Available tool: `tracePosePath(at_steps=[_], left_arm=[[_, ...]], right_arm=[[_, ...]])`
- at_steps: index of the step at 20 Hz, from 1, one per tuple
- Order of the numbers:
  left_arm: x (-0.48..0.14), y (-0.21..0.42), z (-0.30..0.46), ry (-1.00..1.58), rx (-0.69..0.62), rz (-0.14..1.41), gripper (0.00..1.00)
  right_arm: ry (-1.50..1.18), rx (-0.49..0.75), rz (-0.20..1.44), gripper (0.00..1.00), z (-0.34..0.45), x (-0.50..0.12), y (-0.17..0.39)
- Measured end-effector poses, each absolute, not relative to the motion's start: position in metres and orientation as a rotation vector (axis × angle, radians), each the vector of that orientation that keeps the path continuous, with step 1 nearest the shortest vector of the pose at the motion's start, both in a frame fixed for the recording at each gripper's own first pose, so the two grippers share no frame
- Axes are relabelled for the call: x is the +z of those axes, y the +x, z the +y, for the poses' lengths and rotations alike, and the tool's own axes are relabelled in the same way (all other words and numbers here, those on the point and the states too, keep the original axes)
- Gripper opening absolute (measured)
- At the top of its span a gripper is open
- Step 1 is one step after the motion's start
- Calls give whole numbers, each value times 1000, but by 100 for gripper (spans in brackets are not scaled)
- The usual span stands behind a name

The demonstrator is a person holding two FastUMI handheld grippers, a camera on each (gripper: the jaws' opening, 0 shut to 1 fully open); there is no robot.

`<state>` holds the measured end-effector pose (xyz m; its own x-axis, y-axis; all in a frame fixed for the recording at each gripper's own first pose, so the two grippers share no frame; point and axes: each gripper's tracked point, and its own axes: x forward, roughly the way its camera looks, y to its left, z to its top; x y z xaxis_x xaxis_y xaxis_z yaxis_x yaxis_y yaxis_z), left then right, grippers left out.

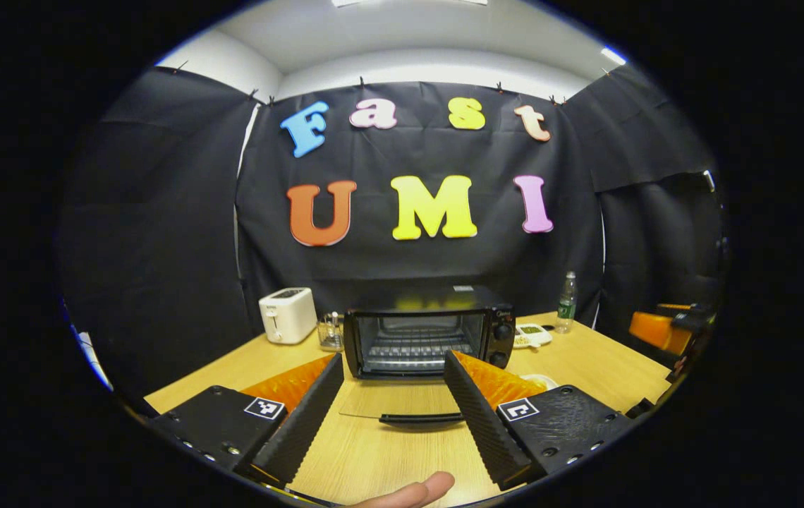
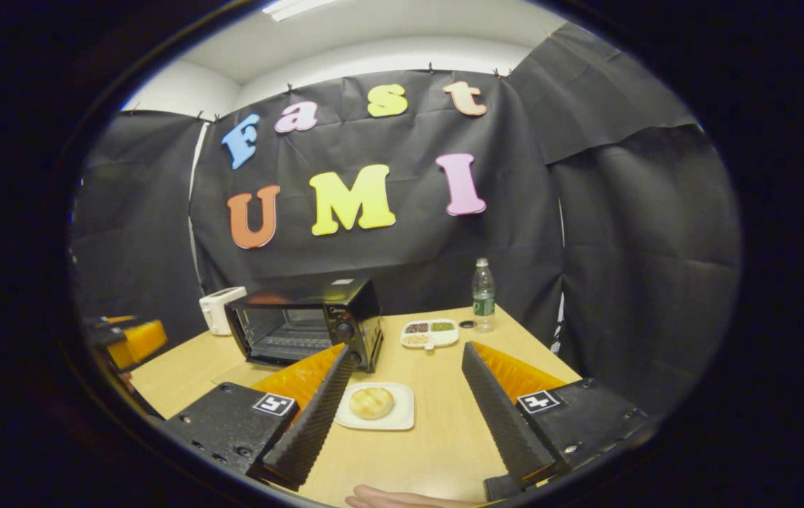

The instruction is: Open the electric oven with the left hand, put the food in, and close the electric oven.

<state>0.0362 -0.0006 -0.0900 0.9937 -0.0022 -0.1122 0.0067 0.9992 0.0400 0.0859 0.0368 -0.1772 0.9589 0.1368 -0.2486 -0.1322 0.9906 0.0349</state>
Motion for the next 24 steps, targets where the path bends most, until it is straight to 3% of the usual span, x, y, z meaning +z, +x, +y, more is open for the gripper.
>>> tracePosePath(at_steps=[8,15,21,24], left_arm=[[-27,-5,-4,5,-93,-20,93],[-8,-20,41,-34,-45,-44,94],[-16,-25,41,-24,-75,-23,94],[-16,-29,36,-37,-97,-22,94]], right_arm=[[-49,176,375,97,94,-278,145],[-3,107,593,97,106,-360,176],[23,83,687,97,111,-385,183],[28,106,686,89,112,-384,185]])
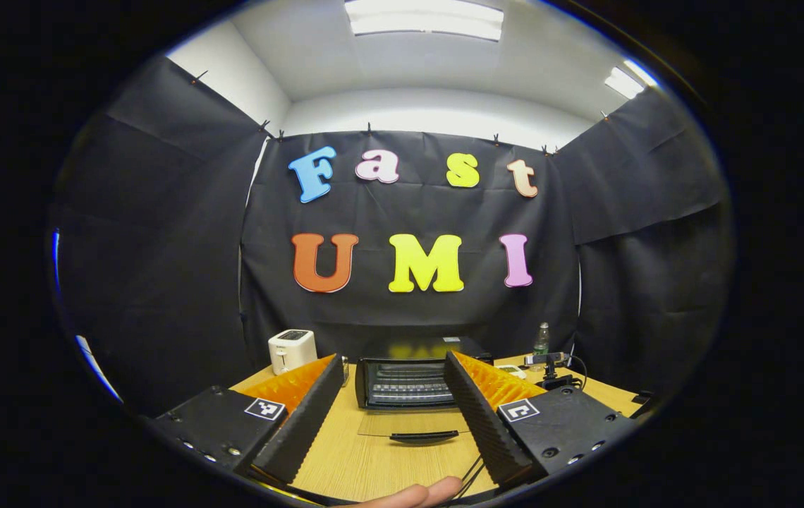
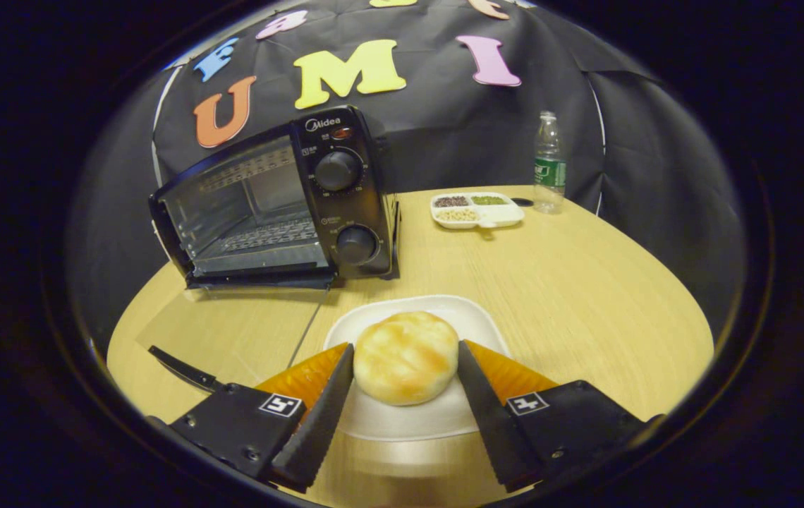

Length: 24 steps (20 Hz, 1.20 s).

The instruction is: Open the electric oven with the left hand, put the food in, and close the electric oven.

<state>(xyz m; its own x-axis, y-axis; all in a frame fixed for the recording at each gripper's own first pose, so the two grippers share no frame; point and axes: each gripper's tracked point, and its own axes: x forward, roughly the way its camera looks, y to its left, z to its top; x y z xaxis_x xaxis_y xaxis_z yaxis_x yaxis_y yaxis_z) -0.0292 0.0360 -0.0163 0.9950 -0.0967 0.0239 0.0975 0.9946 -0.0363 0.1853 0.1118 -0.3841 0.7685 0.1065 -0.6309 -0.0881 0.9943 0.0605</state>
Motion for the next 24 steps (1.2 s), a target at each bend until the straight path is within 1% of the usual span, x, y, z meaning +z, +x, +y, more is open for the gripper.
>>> tracePosePath(at_steps=[1,3,7,11,15,18,20,22,24], left_arm=[[-15,-29,34,-35,-104,-29,94],[-18,-28,35,-26,-103,-26,94],[-26,-29,34,-44,-105,-4,94],[-27,-32,42,-47,-92,4,94],[-32,-32,52,-42,-76,13,94],[-34,-30,59,-40,-66,18,94],[-37,-28,64,-35,-53,27,94],[-40,-25,71,-28,-40,34,94],[-44,-21,73,-26,-45,40,94]], right_arm=[[30,100,671,84,108,-380,186],[43,104,651,82,107,-373,182],[104,142,589,80,119,-343,174],[377,218,552,80,163,-317,170],[658,230,481,80,207,-296,186],[798,240,413,79,247,-280,201],[804,239,390,79,272,-276,215],[780,220,427,78,294,-289,231],[757,232,472,79,317,-301,246]])
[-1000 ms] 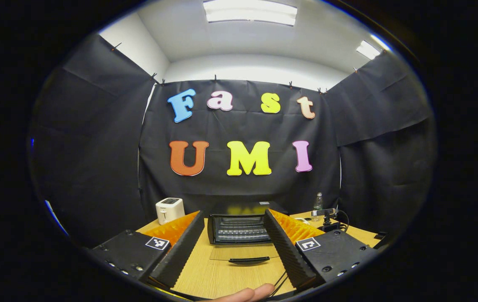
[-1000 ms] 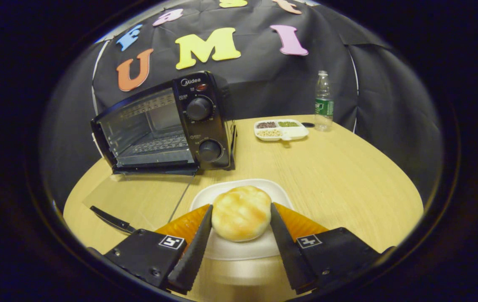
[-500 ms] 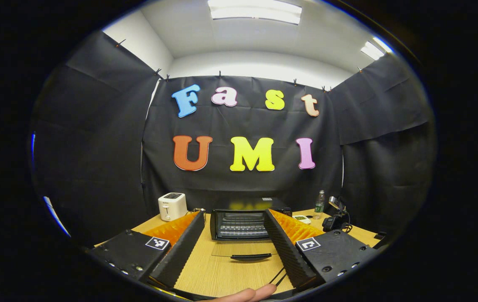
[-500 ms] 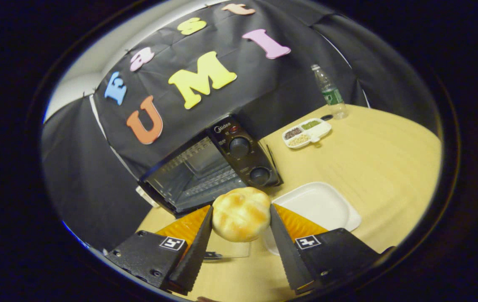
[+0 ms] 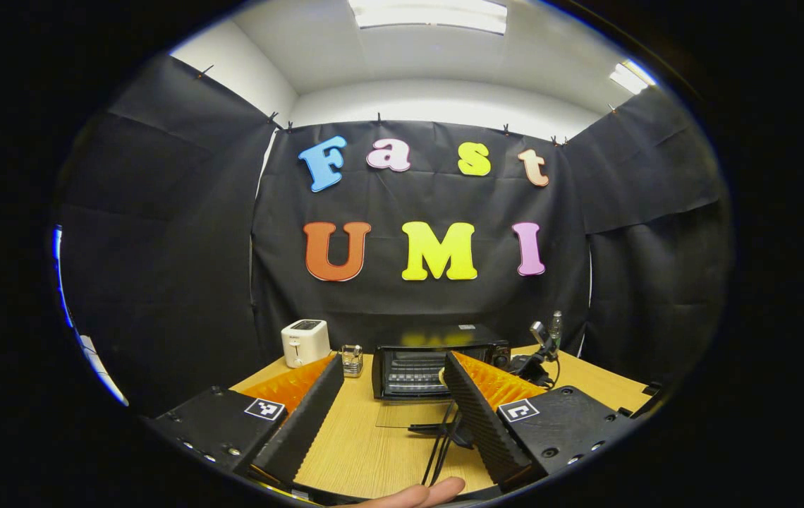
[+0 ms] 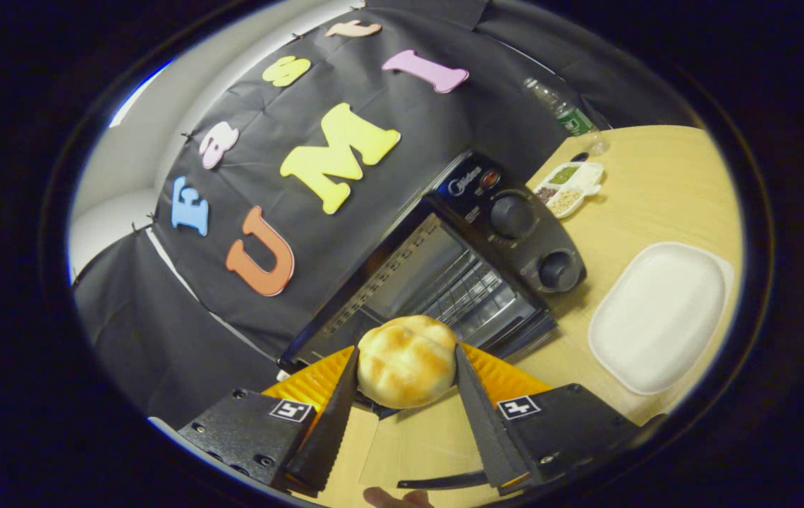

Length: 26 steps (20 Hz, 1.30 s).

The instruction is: Open the electric oven with the left hand, put the food in, and close the electric oven.

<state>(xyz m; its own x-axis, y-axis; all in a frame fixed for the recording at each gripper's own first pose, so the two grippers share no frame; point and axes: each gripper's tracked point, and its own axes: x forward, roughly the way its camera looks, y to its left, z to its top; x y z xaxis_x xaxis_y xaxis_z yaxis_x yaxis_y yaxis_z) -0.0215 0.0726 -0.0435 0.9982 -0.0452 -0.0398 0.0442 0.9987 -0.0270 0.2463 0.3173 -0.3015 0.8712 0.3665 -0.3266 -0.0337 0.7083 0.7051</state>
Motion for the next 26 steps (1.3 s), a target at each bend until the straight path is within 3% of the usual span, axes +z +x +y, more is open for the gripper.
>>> tracePosePath(at_steps=[14,20,21,22,26], left_arm=[[-89,27,94,-21,-30,173,94],[-96,24,93,13,-39,174,94],[-95,22,93,9,-39,176,94],[-98,22,94,4,-37,180,94],[-102,14,104,-18,-8,200,94]], right_arm=[[510,123,382,80,333,-333,368],[350,123,365,80,335,-332,377],[329,124,373,83,334,-332,374],[315,136,374,96,336,-330,373],[320,160,352,95,333,-321,345]])
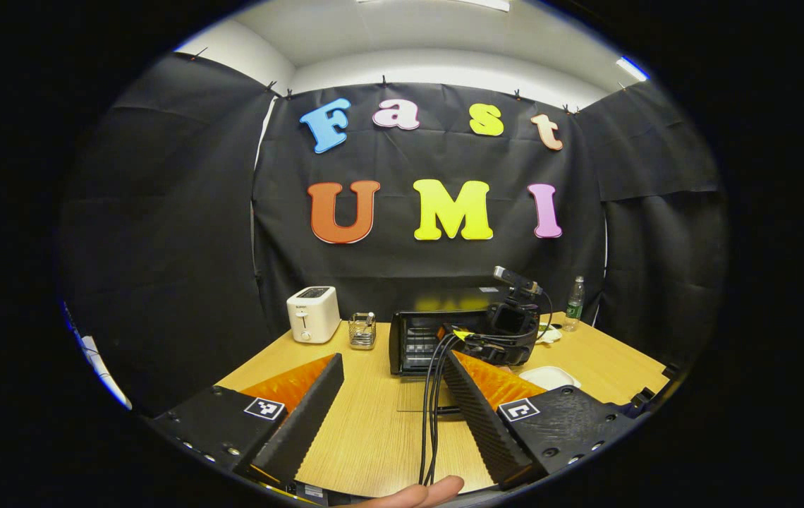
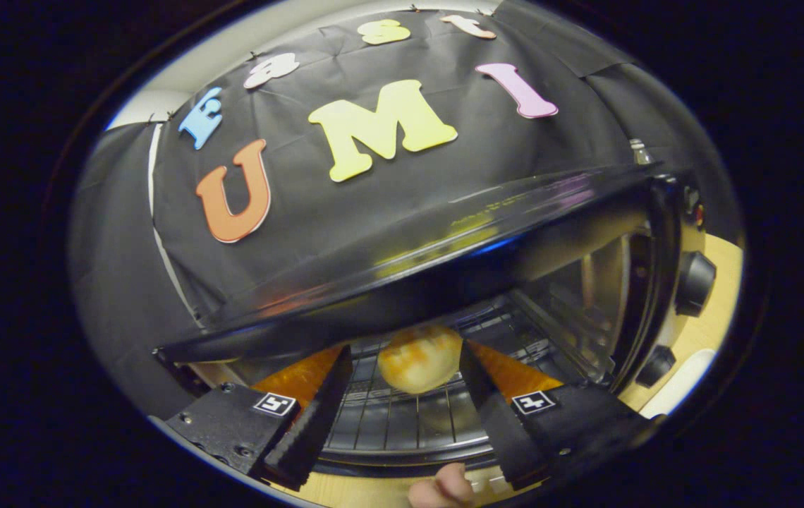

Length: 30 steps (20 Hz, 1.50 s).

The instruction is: Open the electric oven with the left hand, put the food in, and close the electric oven.

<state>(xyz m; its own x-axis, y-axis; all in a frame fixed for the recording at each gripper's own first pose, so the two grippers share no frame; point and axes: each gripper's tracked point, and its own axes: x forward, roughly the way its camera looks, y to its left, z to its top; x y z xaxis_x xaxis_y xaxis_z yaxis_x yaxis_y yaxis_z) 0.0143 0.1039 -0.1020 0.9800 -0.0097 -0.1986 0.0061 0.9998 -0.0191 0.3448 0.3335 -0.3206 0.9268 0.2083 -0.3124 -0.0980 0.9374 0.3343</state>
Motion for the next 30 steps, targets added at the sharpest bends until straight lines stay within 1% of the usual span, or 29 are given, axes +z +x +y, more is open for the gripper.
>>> tracePosePath(at_steps=[4,6,9,12,15,18,21,25,27,30], left_arm=[[-104,2,109,-40,22,211,94],[-104,-5,108,-36,27,207,94],[-101,-15,101,-34,20,194,94],[-101,-14,87,-51,-8,192,94],[-104,-2,77,-59,-13,225,94],[-108,16,58,-56,-43,238,95],[-132,36,29,-58,-105,289,94],[-178,62,6,-15,-124,392,94],[-206,68,-8,-37,-146,455,95],[-243,72,-19,-45,-152,558,95]], right_arm=[[332,190,360,95,322,-309,300],[343,228,368,95,316,-296,276],[374,279,325,95,300,-262,242],[329,293,286,94,273,-224,210],[301,340,239,94,247,-183,179],[277,331,216,94,209,-151,154],[243,318,173,94,169,-114,130],[137,287,106,95,117,-68,96],[117,245,54,95,89,-45,83],[92,217,8,95,60,-22,61]])
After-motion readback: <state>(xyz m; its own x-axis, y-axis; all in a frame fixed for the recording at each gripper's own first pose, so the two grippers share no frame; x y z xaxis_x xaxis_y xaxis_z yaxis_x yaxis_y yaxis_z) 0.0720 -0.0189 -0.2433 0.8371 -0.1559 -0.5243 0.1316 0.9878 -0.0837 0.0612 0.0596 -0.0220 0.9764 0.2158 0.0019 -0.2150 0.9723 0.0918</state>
